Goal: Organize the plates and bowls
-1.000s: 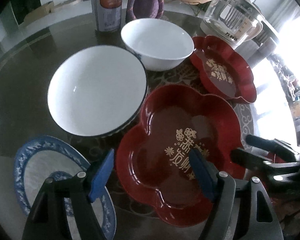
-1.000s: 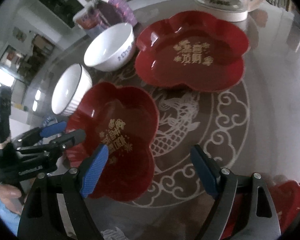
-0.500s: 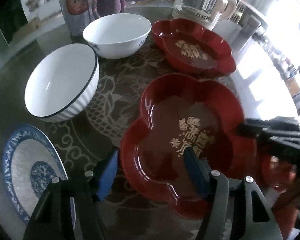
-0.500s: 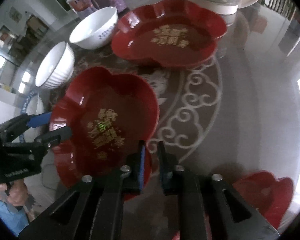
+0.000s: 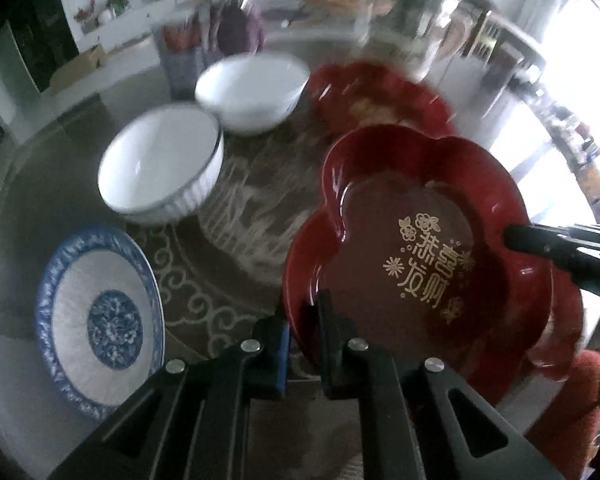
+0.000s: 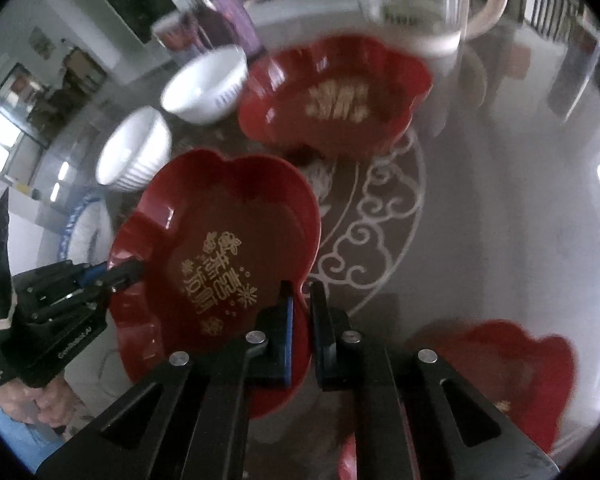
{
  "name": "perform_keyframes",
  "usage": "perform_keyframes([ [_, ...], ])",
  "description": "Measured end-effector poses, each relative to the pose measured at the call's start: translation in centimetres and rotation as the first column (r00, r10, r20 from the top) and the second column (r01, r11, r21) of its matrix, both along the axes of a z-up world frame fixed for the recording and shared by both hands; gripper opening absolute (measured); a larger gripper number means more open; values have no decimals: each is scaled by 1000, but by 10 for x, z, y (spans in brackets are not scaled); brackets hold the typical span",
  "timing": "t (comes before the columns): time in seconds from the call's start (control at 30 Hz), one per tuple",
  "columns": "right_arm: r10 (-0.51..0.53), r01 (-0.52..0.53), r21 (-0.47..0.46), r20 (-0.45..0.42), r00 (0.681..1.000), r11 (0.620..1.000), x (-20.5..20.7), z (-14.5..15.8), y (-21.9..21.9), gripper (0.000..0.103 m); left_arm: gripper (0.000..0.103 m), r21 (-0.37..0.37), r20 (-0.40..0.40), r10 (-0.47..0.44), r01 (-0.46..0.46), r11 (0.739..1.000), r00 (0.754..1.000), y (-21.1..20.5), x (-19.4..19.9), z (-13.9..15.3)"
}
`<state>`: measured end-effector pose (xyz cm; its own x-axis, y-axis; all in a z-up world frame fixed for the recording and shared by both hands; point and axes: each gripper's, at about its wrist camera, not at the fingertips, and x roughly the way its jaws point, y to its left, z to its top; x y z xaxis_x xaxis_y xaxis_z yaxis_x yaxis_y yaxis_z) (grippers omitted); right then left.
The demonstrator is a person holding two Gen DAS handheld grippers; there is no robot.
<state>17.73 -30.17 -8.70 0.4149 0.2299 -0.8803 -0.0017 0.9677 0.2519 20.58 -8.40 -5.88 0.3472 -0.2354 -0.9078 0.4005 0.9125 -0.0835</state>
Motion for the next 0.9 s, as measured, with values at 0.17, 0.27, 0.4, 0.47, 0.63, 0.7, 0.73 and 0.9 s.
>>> perform_keyframes([
  [0.17, -30, 32, -16, 88, 996, 999, -46, 55, -36, 9, 11, -89, 70, -78, 84, 992, 994, -32, -28, 55],
  [0.27, -86, 89, -20, 116, 990, 996, -76, 72, -62, 10, 10, -114, 86, -140, 149, 982, 986, -65, -47, 67],
  [0.4, -179, 181, -11, 103, 978, 983, -118, 67, -99, 10, 10, -103, 76, -207, 214, 971, 975, -110, -65, 61],
  [0.47, -230, 232, -7, 92, 969, 973, -136, 57, -114, 10, 10, -86, 63, -238, 242, 966, 969, -133, -71, 48],
  [0.63, -345, 341, 65, 65, 936, 938, -171, 24, -140, 10, 11, -21, 36, -280, 281, 959, 959, -177, -83, 19],
  [0.7, -373, 368, 81, 65, 925, 926, -182, 17, -144, 10, 11, -3, 27, -293, 293, 956, 956, -187, -85, 9],
  [0.73, -387, 381, 88, 65, 920, 920, -185, 10, -146, 10, 11, 7, 23, -298, 298, 955, 954, -190, -86, 5],
  [0.9, -421, 414, 121, 39, 906, 902, -186, -17, -148, 10, 11, 67, 55, -324, 320, 945, 944, -199, -93, -6],
])
